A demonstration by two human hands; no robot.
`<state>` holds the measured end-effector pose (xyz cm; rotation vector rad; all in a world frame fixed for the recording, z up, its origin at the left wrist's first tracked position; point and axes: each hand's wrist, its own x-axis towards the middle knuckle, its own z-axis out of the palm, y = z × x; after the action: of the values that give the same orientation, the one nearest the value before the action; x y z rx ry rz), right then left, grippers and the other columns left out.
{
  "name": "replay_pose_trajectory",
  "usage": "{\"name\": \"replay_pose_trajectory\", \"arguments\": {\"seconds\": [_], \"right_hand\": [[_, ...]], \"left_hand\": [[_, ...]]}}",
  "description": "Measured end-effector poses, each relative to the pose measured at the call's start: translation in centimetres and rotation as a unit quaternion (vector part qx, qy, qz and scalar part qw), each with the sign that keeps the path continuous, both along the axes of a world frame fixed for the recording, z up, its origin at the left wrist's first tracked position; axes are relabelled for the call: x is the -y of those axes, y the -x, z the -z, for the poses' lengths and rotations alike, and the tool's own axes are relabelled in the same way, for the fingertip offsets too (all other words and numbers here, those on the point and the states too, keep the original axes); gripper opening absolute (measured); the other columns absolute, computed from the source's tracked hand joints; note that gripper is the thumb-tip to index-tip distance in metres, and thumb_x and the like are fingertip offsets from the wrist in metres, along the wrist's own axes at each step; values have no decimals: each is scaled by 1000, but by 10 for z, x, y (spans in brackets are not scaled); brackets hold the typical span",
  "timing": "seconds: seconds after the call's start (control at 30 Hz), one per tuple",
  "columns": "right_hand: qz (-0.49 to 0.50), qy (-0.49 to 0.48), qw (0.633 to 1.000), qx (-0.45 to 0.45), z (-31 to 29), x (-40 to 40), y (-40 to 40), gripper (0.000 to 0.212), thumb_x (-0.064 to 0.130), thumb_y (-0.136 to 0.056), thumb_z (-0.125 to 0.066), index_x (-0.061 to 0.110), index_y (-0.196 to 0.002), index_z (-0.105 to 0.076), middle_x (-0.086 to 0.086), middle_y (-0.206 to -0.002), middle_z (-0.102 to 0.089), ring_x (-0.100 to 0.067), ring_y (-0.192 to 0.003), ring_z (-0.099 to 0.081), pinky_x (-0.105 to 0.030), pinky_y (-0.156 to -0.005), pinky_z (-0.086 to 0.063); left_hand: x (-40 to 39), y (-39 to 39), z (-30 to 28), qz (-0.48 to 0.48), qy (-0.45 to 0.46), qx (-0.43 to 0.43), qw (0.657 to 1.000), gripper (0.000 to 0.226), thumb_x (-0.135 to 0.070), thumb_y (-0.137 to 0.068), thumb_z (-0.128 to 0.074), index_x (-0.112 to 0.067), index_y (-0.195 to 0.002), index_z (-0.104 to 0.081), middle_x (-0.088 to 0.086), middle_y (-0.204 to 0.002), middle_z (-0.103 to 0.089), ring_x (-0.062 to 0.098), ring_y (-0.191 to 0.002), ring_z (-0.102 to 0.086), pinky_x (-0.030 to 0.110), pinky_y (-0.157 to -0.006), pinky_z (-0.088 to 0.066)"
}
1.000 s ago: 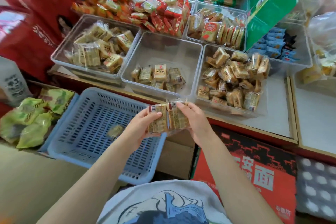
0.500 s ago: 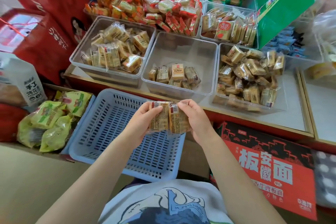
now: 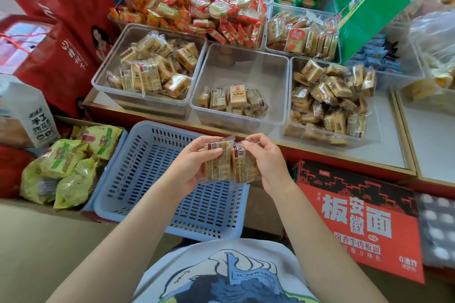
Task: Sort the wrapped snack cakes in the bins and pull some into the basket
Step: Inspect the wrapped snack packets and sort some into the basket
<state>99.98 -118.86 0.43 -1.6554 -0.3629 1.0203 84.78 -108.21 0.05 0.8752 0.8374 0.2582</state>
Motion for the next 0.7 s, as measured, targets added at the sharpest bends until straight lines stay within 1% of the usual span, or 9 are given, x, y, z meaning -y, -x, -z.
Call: {"name": "replay_pose_trajectory", "arguments": {"seconds": [0.13, 0.23, 0.33, 0.43, 0.53, 0.63, 0.7], "right_hand": [[9, -4, 1000, -11, -4, 0, 1, 29, 20, -96, -66, 33, -71, -67, -8, -88, -64, -24, -84, -63, -42, -79, -51], [6, -1, 1000, -26, -6, 0, 1, 30, 21, -98, -63, 34, -72, -66, -11, -92, -65, -24, -86, -64, -43, -79, -52], [23, 4, 999, -48, -7, -1, -1, 26, 20, -101, -57, 30, -79, -62, -7, -87, -65, -23, -84, -63, -41, -75, -52], [26, 11, 998, -64, -8, -4, -1, 23, 21, -105, -49, 27, -84, -57, -5, -83, -62, -26, -86, -60, -45, -77, -50], [13, 24, 997, -76, -11, -6, -1, 16, 22, -107, -44, 22, -94, -53, -7, -87, -59, -27, -89, -58, -48, -79, -51], [26, 38, 995, -85, -15, -8, -2, 13, 22, -107, -43, 18, -101, -54, -6, -87, -57, -25, -88, -57, -45, -78, -51], [50, 41, 993, -95, -18, -9, -5, 14, 22, -106, -44, 16, -103, -56, -6, -88, -56, -22, -83, -56, -39, -74, -49]], "left_hand": [[-1, 3, -4, -7, 25, 15, 1000, 37, -11, -88, -69, -16, -124, -66, 15, -114, -74, 29, -100, -71, 41, -69, -61], [-2, 3, -6, -10, 33, 21, 999, 37, -10, -95, -64, -16, -131, -62, 17, -124, -71, 32, -108, -70, 44, -75, -61], [-2, 3, -9, -19, 47, 33, 998, 38, -10, -95, -64, -17, -132, -60, 17, -126, -71, 36, -114, -69, 48, -82, -62], [-4, 3, -13, -30, 64, 52, 996, 43, -12, -92, -65, -16, -134, -59, 18, -125, -71, 36, -110, -72, 46, -78, -64], [-7, 2, -12, -32, 60, 46, 997, 37, -13, -100, -60, -10, -137, -57, 18, -124, -71, 35, -107, -73, 43, -76, -63], [-10, 2, -13, -39, 71, 30, 996, 35, -15, -102, -58, -4, -135, -56, 19, -121, -72, 34, -107, -73, 41, -78, -63], [-12, 2, -15, -35, 90, 37, 995, 29, -14, -102, -56, -2, -129, -59, 19, -118, -73, 32, -102, -74, 39, -77, -64]]}}
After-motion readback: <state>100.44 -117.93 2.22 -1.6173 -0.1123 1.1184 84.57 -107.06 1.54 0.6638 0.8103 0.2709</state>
